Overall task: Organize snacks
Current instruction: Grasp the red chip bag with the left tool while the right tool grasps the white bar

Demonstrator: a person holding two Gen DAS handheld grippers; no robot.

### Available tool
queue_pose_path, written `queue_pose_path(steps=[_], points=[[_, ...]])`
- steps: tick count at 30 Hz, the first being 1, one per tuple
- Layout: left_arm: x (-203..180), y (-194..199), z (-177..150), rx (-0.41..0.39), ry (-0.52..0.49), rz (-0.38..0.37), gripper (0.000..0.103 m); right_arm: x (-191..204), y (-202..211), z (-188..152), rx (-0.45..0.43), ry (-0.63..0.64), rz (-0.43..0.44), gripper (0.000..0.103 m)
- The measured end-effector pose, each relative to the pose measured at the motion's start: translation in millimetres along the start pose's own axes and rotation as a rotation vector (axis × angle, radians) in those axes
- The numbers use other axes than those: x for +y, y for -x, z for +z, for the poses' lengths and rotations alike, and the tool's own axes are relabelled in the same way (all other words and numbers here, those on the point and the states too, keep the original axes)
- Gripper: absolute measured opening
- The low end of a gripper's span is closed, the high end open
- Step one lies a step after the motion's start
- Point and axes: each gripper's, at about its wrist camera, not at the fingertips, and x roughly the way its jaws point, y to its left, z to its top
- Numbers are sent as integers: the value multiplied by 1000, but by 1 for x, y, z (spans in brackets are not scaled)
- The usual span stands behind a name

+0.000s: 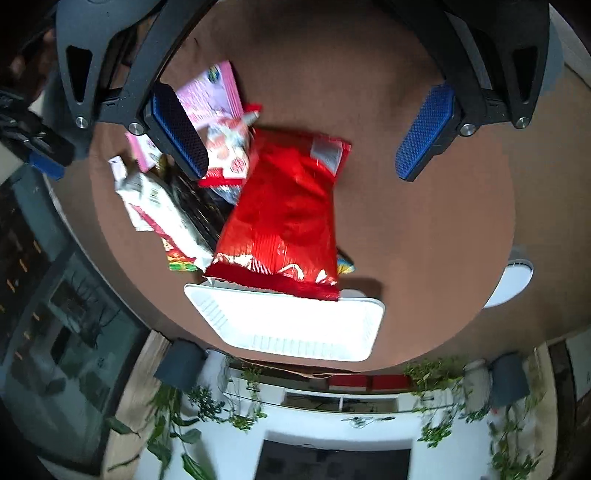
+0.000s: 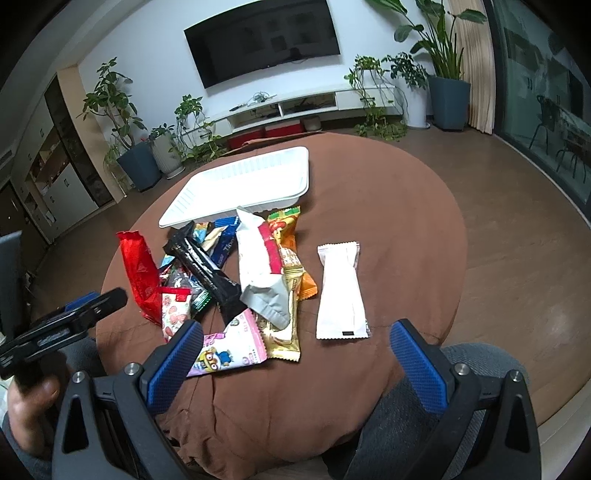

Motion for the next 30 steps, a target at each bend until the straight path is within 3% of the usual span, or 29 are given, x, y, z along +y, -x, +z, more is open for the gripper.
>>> queue_pose_path(steps=[6,11,13,19,30], points=[[1,-25,7,21,-30,-81,99,-10,-3,1,24,-33,-1,103],[-6,-40,10,53,-39,-108,78,-10,-8,-2,48,-38,3,103],[-4,-44,9,69,-25,-136,64,-11,-6,2,53,-34,2,103],[5,-45,4,69,3,-181,50,-16,-3,8,52,-43,-9,103],[20,-40,10,82,27,-236,33,-28,-12,39,86,1,19,103]])
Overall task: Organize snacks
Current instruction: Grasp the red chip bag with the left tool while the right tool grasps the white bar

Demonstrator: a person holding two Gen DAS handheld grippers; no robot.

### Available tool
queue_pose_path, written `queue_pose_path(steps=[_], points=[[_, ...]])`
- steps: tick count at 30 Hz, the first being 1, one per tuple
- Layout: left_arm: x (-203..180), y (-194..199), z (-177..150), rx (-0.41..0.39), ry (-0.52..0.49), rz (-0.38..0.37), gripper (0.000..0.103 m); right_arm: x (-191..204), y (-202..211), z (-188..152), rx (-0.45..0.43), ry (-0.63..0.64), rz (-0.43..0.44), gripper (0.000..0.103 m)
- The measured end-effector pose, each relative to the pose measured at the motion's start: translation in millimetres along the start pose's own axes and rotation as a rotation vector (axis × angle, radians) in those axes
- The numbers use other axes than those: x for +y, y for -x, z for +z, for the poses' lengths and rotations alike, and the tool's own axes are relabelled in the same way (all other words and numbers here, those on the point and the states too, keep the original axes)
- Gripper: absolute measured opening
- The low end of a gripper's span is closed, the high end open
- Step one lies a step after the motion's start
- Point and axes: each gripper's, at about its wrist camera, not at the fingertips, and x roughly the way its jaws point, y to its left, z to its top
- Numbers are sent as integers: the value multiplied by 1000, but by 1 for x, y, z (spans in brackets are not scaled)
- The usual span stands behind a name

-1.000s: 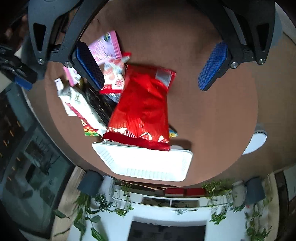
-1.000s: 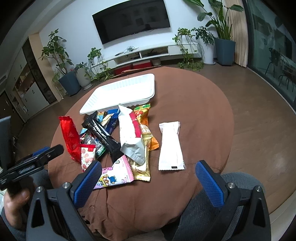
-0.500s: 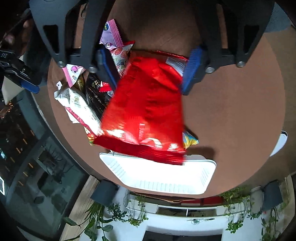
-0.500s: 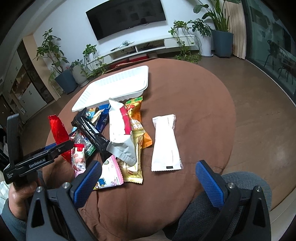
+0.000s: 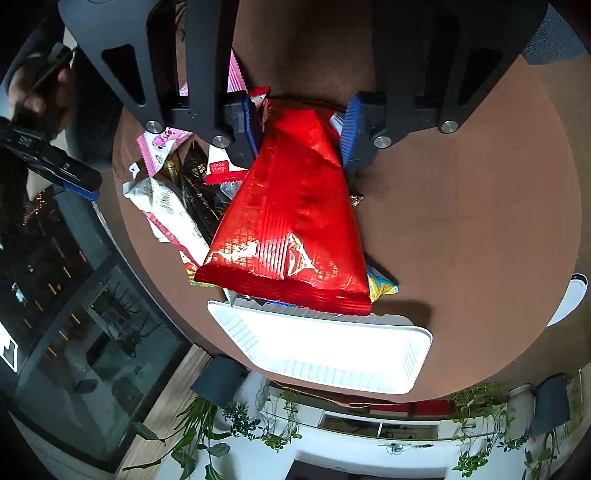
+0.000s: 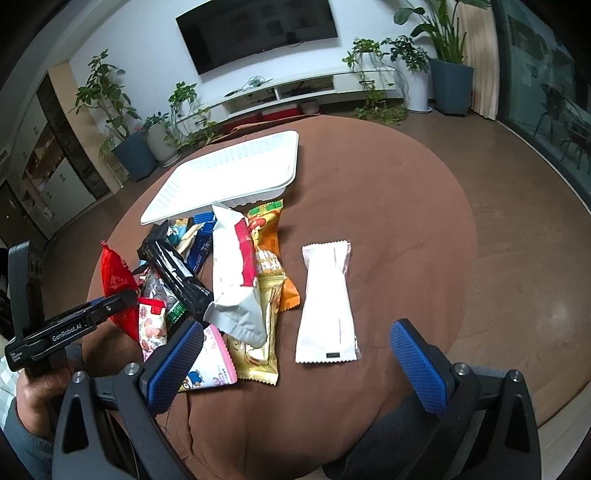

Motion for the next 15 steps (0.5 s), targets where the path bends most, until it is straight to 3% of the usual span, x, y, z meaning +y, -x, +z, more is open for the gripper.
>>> queue_pose_path(steps=[4,6,9,13,15], points=[[2,7,-4,-4,22,-14,33,-8,-13,10,52,61,-67,102],[2,10,-5,1,32,-22,32,-15,-22,14,85,78,-95,94],[2,17,-12,9,36,-31,32,-22,-37,22,161,83,-87,85],[3,21,-17,21,37,-33,31,-21,-50,25,225,123,-85,85],[1,21,-19,31,32,-35,30,-20,-56,25,256,141,-78,77]])
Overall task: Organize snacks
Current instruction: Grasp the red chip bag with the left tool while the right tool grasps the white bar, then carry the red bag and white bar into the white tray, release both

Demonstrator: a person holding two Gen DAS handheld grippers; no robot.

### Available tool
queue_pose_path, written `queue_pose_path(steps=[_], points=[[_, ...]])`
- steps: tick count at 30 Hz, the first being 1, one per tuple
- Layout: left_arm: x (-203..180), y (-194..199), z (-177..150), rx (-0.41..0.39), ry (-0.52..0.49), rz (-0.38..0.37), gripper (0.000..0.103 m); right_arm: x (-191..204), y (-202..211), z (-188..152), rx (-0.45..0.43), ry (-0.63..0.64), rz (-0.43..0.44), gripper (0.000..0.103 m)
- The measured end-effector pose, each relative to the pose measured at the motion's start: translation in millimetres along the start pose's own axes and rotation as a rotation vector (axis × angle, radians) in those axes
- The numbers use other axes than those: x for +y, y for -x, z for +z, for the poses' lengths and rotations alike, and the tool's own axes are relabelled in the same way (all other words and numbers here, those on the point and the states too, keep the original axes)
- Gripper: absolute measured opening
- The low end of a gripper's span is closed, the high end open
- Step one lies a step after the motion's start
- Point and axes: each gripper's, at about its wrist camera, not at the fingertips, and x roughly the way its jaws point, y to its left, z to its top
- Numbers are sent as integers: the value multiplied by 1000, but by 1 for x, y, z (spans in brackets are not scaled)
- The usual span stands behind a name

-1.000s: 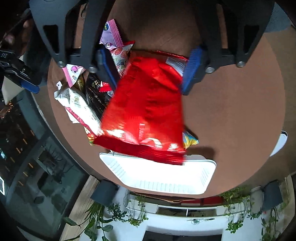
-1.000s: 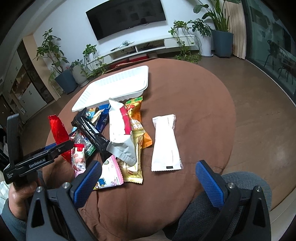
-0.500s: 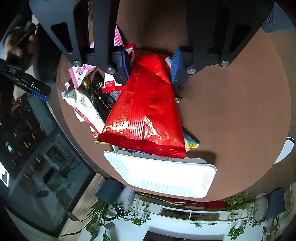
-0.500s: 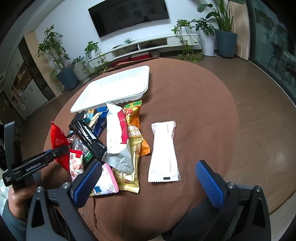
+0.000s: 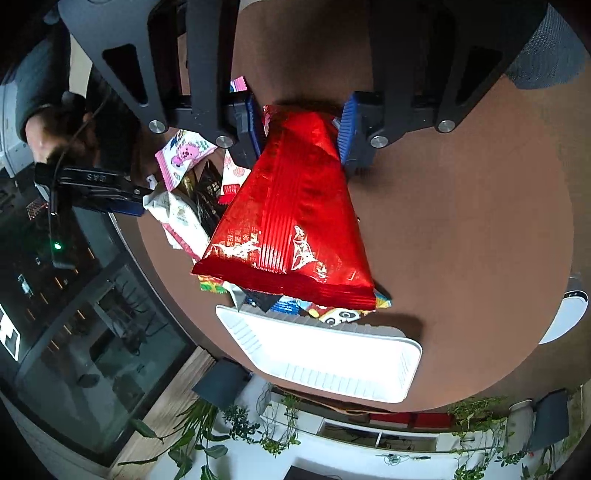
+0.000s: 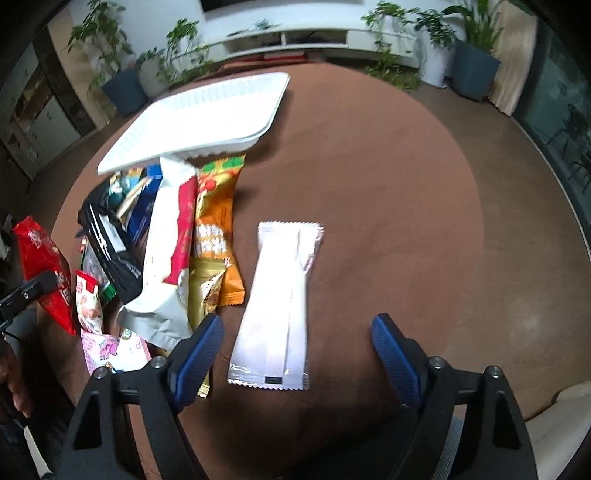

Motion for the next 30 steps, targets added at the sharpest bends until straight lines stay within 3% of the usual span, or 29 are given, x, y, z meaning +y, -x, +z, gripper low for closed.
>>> queue_pose_path(steps=[2,10,18,30], points=[[-2,0,-2,8,-9,3,30,-1,-8,3,40,12,-4,70],[-5,3,-4,34,-34,15,27,-3,-17,14,59,61,-40,65],[-8,8,-4,47,-59,28,26,-17,-21,31,58,79,-59,31],[-7,8,-7,65,-62,32,26,-16,-14,27,17,102,1,23]])
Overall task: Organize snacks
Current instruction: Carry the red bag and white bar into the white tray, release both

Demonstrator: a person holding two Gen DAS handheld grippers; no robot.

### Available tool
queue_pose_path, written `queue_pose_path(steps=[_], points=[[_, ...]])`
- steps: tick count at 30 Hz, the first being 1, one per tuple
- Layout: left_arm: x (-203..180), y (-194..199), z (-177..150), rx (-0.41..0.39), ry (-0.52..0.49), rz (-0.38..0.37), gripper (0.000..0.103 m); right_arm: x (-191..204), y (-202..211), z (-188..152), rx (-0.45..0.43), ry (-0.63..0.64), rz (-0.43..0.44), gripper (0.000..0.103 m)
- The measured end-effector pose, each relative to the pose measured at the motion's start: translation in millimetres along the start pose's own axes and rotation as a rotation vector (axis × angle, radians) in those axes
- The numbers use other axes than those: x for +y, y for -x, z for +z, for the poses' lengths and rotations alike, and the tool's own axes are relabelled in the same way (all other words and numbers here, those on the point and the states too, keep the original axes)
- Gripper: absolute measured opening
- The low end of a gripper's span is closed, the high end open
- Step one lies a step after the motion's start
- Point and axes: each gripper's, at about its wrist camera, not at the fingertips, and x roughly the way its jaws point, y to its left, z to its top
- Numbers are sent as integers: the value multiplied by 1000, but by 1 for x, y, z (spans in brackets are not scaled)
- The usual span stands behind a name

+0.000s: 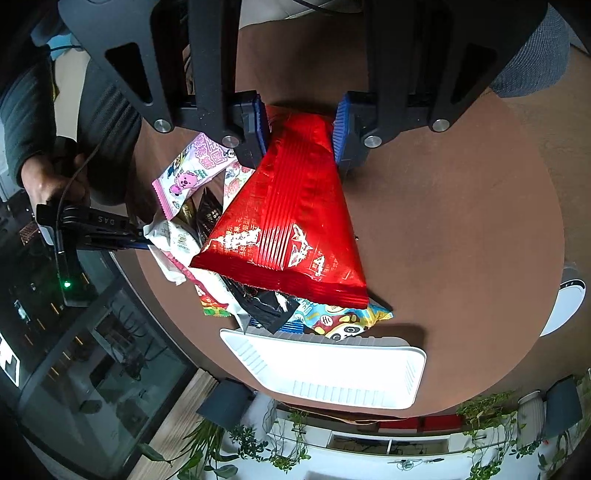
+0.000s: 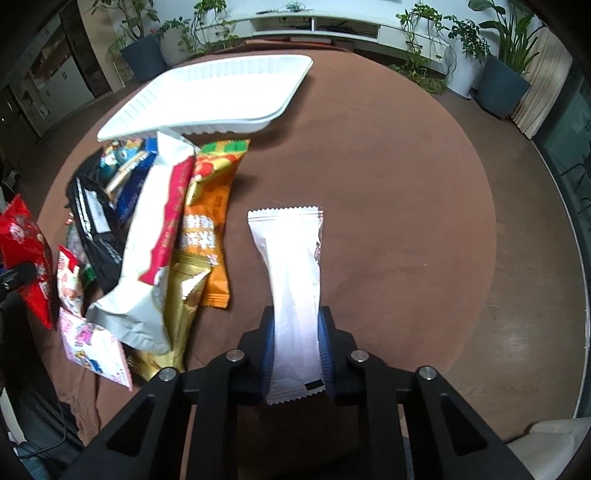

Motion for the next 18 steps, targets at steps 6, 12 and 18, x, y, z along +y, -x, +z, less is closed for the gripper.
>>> queue_pose_path(steps=[6,12,18], points=[[4,4,-1,3,15,-29,26,-1,17,-4,-52,-58,101,23],[14,17,4,-14,42,-55,26,2,25,-5,-81,-103,200,23],[34,31,24,-50,80,-74,26,-7,30,4,-116,-158,237,23]])
